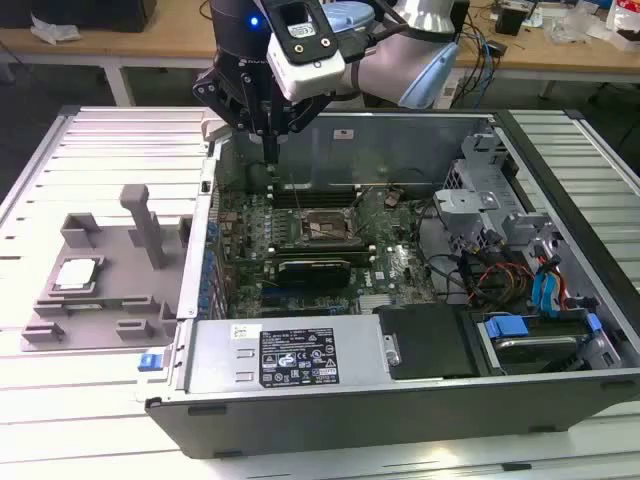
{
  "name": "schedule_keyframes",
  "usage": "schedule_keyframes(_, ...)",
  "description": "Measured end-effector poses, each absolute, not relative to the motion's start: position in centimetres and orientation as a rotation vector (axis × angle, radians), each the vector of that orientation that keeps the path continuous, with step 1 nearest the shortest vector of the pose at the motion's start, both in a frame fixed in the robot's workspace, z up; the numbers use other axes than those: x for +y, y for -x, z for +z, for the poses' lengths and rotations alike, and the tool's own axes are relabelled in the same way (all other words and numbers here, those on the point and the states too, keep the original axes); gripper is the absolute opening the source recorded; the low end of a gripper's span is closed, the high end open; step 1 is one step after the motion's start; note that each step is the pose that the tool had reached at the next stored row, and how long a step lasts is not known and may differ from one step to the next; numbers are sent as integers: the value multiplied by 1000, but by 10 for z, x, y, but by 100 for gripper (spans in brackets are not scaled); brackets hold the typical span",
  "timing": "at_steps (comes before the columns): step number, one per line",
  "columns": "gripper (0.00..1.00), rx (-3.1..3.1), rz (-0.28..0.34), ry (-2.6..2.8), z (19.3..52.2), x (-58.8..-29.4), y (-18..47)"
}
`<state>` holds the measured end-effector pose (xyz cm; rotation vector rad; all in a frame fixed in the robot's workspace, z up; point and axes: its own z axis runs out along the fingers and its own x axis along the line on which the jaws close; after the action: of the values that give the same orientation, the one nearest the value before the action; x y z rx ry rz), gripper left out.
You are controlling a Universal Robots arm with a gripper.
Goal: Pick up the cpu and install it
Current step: 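Reach for the cpu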
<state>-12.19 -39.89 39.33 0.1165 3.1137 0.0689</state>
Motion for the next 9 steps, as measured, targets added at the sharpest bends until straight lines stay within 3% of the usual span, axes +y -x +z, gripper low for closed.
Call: schedule_keyframes(9,11,3114,69,-117,393,-399,122)
